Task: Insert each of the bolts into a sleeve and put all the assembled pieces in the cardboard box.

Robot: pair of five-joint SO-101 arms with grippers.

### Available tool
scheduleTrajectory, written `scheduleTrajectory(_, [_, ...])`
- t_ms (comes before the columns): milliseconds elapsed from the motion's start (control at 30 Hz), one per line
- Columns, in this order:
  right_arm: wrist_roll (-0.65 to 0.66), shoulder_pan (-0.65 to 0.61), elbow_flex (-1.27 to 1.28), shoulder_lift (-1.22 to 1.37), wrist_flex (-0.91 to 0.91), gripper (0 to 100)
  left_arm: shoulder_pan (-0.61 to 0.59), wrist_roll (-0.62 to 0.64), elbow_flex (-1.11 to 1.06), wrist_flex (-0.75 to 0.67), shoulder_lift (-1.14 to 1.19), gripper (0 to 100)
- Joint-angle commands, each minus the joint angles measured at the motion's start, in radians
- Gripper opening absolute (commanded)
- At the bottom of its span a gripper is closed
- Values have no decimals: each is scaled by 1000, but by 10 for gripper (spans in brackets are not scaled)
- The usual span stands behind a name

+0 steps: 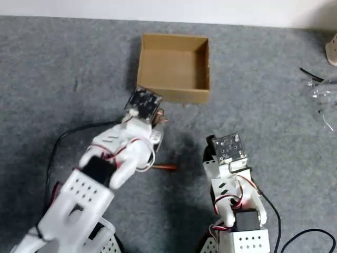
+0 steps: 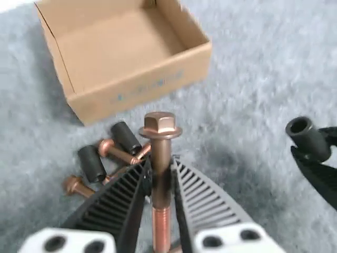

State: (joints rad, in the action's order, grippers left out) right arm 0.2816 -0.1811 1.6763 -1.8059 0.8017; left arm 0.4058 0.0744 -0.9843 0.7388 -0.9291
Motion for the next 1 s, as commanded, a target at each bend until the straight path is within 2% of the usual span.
scheduleTrajectory(0, [-6,10,97,-28,-39,4,1,-5,-70,-81,-185,6])
scheduleTrajectory(200, [-6,10,97,-28,-39,4,1,-12,-246,-242,-414,6])
scheduleTrajectory(333, [-6,13,97,-30,-39,4,4,-92,-407,-397,-601,6])
scheduleTrajectory(533, [-8,10,97,-30,-48,4,2,-98,-667,-643,-924,6])
scheduleTrajectory(667, [-9,13,94,-30,-84,4,10,-97,-711,-747,-865,6])
scheduleTrajectory(767, [-12,1,97,-30,-110,4,12,-97,-713,-763,-860,6])
scheduleTrajectory(867, [-14,-77,96,-30,-157,4,12,-94,-713,-764,-860,6])
scheduleTrajectory(967, [-14,-166,94,-30,-206,4,12,9,-705,-764,-860,6])
